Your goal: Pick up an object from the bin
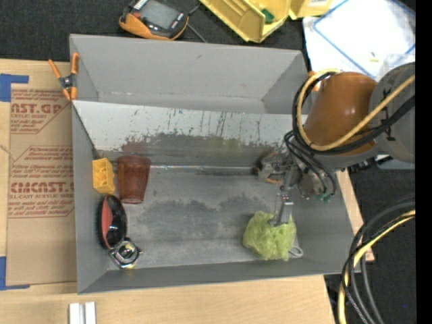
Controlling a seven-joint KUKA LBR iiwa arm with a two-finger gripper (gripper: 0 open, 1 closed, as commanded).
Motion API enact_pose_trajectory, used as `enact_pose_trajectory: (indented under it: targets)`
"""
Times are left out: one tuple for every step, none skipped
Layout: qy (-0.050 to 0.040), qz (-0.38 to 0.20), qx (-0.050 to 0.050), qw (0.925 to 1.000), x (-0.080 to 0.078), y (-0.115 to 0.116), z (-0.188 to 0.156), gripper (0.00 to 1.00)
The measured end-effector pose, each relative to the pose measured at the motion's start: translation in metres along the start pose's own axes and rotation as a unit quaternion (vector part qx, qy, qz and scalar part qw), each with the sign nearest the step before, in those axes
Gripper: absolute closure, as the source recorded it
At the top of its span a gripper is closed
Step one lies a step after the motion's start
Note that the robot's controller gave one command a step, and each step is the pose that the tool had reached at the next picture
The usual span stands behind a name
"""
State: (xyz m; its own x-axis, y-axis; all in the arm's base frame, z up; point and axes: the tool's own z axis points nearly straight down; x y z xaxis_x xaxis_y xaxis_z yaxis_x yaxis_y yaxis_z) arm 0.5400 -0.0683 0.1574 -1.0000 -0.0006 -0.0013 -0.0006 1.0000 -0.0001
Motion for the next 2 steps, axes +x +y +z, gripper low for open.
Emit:
enact_pose_trajectory:
  targets:
    - [0.0000, 0.000, 0.000, 1.0000, 0.000, 0.000, 0.000, 0.00]
    - [0.0006, -0.036, -0.001, 0.9994, 0.001, 0.002, 0.046, 0.00]
